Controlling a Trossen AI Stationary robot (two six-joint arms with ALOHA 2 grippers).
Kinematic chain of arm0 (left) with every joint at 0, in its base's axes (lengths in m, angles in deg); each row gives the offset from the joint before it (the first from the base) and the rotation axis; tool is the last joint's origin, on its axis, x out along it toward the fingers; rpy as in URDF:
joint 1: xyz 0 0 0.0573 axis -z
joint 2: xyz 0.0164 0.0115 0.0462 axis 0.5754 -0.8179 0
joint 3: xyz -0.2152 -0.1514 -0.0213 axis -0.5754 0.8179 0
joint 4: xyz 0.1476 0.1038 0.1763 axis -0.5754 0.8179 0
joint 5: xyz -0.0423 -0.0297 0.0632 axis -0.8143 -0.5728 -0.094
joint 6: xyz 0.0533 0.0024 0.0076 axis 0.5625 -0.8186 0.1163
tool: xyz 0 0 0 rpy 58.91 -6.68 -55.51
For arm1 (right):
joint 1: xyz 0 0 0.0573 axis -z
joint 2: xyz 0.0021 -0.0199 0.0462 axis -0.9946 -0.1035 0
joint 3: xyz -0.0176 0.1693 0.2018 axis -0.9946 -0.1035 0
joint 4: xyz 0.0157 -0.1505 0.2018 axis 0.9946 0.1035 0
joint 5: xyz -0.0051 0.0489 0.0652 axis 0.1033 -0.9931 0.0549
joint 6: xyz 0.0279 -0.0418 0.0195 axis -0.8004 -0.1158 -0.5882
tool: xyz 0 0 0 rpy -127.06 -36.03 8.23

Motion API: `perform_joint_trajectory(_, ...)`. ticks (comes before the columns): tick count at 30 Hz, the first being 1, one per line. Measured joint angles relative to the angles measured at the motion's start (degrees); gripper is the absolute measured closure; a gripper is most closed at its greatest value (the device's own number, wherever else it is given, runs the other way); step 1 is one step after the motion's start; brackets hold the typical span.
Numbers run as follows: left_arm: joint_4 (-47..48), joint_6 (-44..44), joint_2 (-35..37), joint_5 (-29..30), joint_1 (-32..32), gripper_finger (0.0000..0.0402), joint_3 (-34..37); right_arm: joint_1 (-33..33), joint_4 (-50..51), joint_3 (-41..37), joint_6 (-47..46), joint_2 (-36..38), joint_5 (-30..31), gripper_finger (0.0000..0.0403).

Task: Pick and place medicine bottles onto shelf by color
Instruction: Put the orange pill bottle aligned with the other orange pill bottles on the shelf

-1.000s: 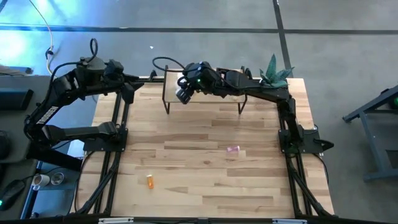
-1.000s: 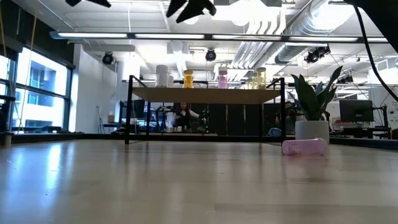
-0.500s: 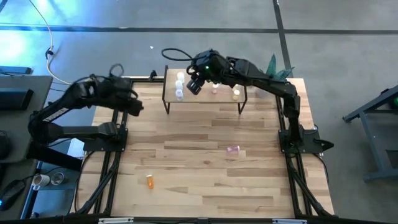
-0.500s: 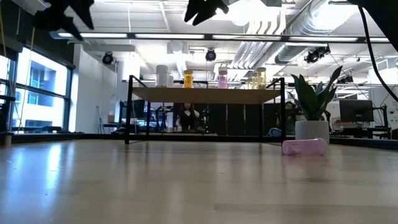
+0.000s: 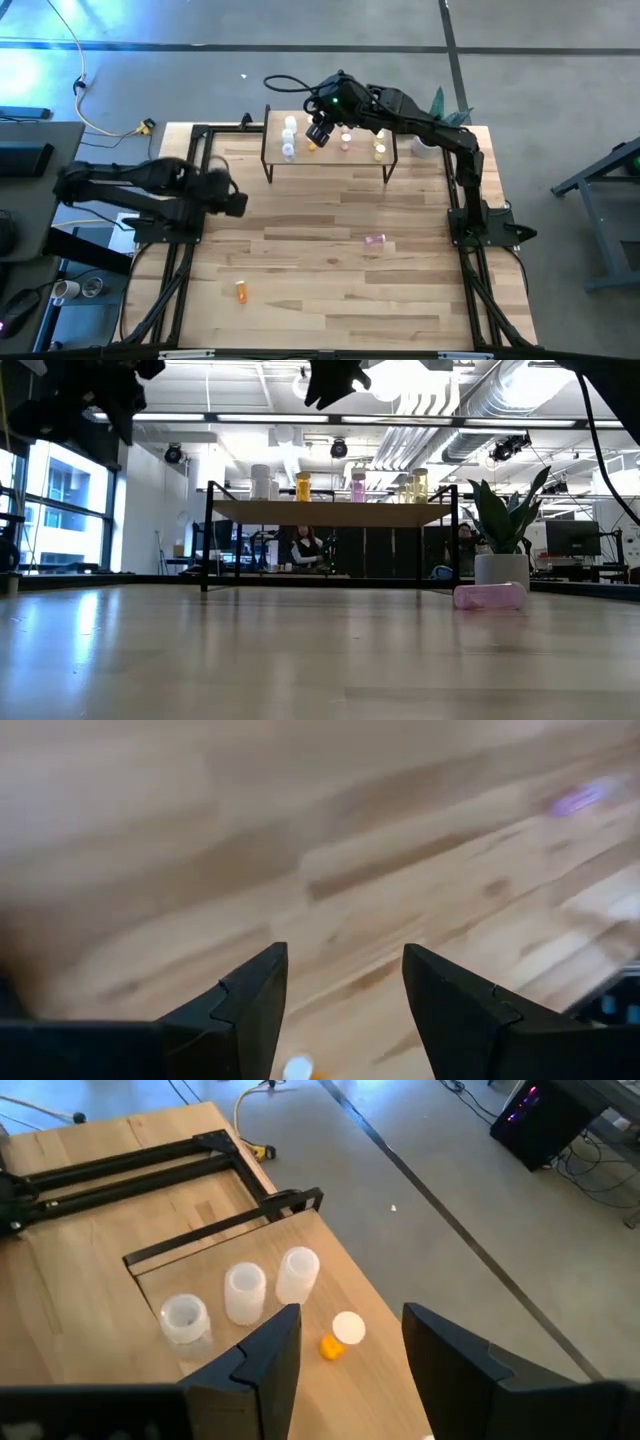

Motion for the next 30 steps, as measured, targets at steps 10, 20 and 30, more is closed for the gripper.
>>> perform_joint_trajectory(10,-4.09,-24.17,-8.71,0.01,19.29,0.0211,1.8,0.78,1.26,-0.02,1.27,0.0,-0.01,0.0236)
perform_joint_trajectory(20,-8.31,-41.4,-19.35,-2.06,30.68,0.0211,1.8,1.3,1.08,-0.02,3.98,0.0,0.0,0.0236)
perform_joint_trajectory(30,-19.28,-53.37,-28.62,-3.8,38.02,0.0211,1.78,1.32,1.02,-0.04,4.2,0.0,-0.97,0.0236)
